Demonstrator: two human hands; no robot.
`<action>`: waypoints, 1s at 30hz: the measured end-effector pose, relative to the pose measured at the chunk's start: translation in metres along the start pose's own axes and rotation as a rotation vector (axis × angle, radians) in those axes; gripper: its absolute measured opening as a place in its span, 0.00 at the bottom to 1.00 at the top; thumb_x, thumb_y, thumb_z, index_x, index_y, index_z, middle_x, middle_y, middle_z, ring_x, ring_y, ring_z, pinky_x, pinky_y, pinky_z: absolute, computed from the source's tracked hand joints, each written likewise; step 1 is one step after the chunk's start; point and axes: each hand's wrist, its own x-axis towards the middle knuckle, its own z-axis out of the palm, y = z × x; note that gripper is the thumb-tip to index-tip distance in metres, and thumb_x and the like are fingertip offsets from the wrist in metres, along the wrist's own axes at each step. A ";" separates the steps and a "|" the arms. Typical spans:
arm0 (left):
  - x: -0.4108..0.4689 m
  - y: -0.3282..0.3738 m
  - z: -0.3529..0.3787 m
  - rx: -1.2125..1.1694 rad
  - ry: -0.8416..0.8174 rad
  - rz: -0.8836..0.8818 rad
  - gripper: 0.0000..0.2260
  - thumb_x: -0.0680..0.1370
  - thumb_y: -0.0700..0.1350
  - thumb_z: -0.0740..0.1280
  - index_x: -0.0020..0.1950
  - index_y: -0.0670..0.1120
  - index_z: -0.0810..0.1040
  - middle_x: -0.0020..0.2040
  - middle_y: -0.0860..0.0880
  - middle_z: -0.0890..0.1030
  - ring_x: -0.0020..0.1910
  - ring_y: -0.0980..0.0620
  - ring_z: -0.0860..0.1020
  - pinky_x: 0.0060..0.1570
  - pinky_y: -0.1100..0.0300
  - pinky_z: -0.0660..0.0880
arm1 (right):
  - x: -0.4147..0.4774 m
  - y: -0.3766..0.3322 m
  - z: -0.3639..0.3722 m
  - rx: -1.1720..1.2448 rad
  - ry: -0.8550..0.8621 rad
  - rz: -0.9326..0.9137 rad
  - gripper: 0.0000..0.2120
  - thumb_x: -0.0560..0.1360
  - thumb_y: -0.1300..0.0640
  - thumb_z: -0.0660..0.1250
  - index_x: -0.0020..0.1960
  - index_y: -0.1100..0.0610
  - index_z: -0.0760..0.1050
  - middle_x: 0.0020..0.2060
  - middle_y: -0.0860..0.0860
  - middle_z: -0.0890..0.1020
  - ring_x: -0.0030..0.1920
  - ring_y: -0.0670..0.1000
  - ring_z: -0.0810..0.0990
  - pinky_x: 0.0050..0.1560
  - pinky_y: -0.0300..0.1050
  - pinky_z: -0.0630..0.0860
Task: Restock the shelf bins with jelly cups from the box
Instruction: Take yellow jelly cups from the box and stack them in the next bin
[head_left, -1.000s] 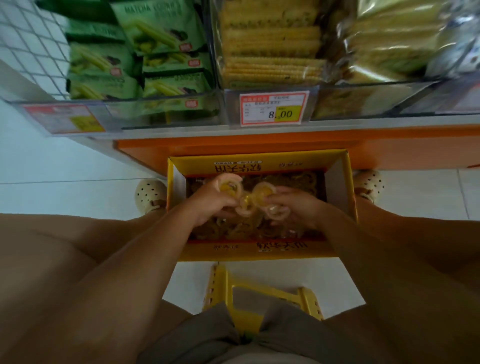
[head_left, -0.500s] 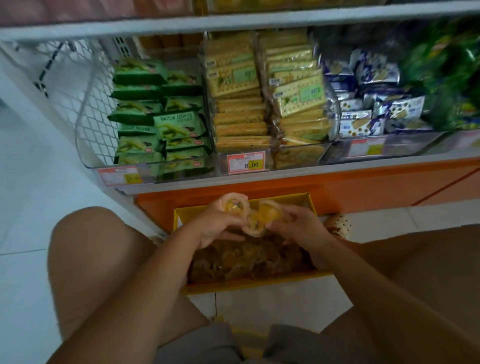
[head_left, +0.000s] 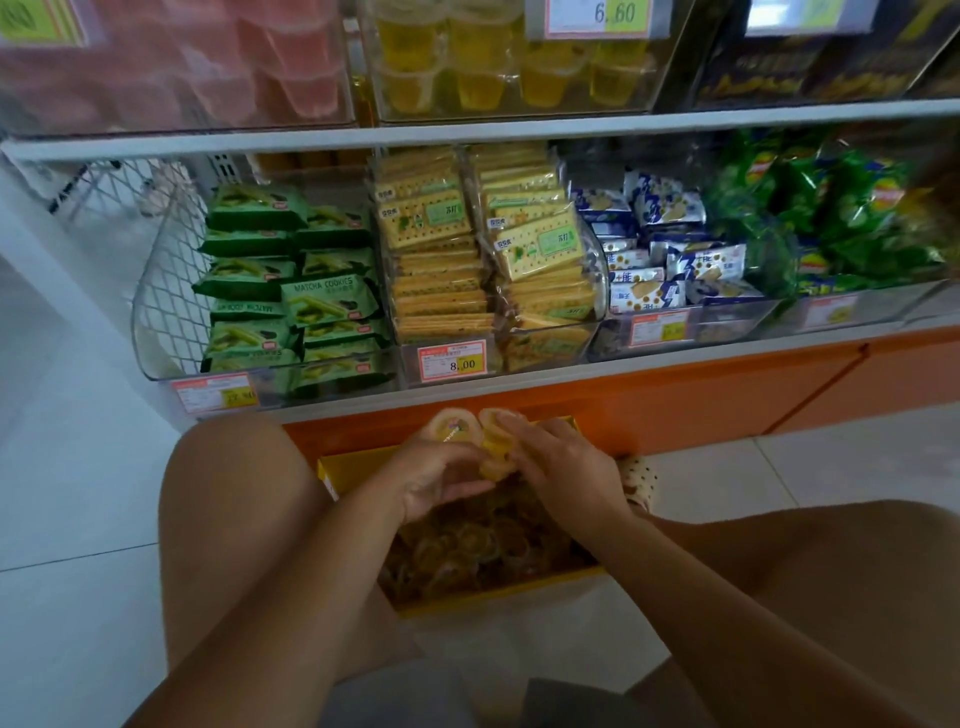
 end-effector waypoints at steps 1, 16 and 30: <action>0.001 0.000 0.001 -0.006 0.006 0.003 0.17 0.73 0.29 0.68 0.55 0.47 0.75 0.47 0.41 0.83 0.42 0.45 0.85 0.40 0.52 0.83 | 0.001 0.002 0.001 -0.007 0.020 0.000 0.19 0.79 0.47 0.61 0.70 0.38 0.68 0.55 0.45 0.77 0.50 0.47 0.78 0.38 0.40 0.75; 0.007 0.004 0.004 0.168 -0.001 0.143 0.26 0.69 0.25 0.70 0.61 0.47 0.75 0.58 0.40 0.79 0.55 0.43 0.81 0.44 0.50 0.82 | 0.032 0.003 -0.024 0.865 -0.175 0.579 0.16 0.72 0.55 0.74 0.56 0.52 0.73 0.49 0.48 0.80 0.44 0.47 0.81 0.35 0.39 0.78; -0.083 0.104 0.038 0.488 0.066 0.543 0.23 0.70 0.31 0.73 0.54 0.58 0.78 0.52 0.44 0.81 0.45 0.49 0.82 0.36 0.58 0.80 | 0.039 -0.044 -0.147 1.015 -0.049 0.333 0.04 0.75 0.57 0.70 0.42 0.55 0.77 0.42 0.54 0.84 0.37 0.48 0.81 0.33 0.39 0.76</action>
